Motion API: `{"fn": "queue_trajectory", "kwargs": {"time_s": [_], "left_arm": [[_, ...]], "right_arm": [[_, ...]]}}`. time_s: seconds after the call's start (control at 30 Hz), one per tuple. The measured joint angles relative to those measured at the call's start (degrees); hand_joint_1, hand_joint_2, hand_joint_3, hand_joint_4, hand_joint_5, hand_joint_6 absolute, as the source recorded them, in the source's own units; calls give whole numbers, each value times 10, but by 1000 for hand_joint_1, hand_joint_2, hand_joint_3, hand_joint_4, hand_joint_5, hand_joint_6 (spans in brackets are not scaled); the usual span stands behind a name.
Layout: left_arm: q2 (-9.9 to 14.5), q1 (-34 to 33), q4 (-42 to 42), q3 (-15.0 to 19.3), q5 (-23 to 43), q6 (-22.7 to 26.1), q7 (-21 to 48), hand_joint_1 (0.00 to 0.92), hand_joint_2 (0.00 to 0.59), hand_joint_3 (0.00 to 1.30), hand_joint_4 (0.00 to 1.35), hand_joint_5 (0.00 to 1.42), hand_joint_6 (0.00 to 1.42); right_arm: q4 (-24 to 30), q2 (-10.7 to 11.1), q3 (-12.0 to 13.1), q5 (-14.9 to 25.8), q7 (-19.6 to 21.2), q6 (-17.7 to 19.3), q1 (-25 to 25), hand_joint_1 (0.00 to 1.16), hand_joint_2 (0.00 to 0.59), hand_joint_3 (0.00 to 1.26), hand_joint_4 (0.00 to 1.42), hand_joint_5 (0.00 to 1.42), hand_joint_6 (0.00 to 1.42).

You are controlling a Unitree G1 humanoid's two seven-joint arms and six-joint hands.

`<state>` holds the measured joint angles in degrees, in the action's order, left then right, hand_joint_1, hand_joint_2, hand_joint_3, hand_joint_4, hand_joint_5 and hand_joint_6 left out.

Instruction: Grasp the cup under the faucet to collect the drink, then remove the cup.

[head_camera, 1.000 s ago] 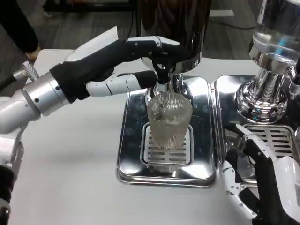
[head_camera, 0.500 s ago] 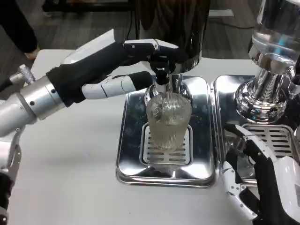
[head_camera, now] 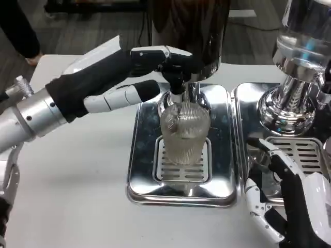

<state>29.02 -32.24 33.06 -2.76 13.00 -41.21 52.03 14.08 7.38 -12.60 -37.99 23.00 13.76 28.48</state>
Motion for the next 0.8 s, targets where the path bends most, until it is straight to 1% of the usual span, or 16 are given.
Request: {"fn": "queue_trajectory", "kwargs": {"time_s": [0.33, 0.5, 0.6, 0.63, 0.8], "left_arm": [[4, 8, -16, 0, 4, 4, 6, 0, 96, 300, 270, 326, 312], [8, 11, -22, -1, 5, 5, 7, 0, 96, 300, 270, 326, 312], [9, 11, -22, -2, 5, 5, 7, 0, 96, 300, 270, 326, 312], [9, 11, -22, -2, 4, 5, 7, 0, 96, 300, 270, 326, 312], [10, 11, -22, -2, 1, 0, 7, 0, 96, 300, 270, 325, 312]], "right_arm": [[3, 0, 4, 4, -5, 0, 1, 471, 553, 268, 211, 184, 304], [6, 0, 6, 13, -13, 0, 2, 471, 553, 265, 211, 184, 303], [6, -1, 8, 23, -17, 0, 2, 478, 538, 263, 211, 184, 303], [6, -1, 8, 24, -18, 0, 2, 483, 526, 263, 211, 184, 303], [6, -2, 9, 33, -23, 0, 0, 488, 521, 263, 209, 184, 303]]}}
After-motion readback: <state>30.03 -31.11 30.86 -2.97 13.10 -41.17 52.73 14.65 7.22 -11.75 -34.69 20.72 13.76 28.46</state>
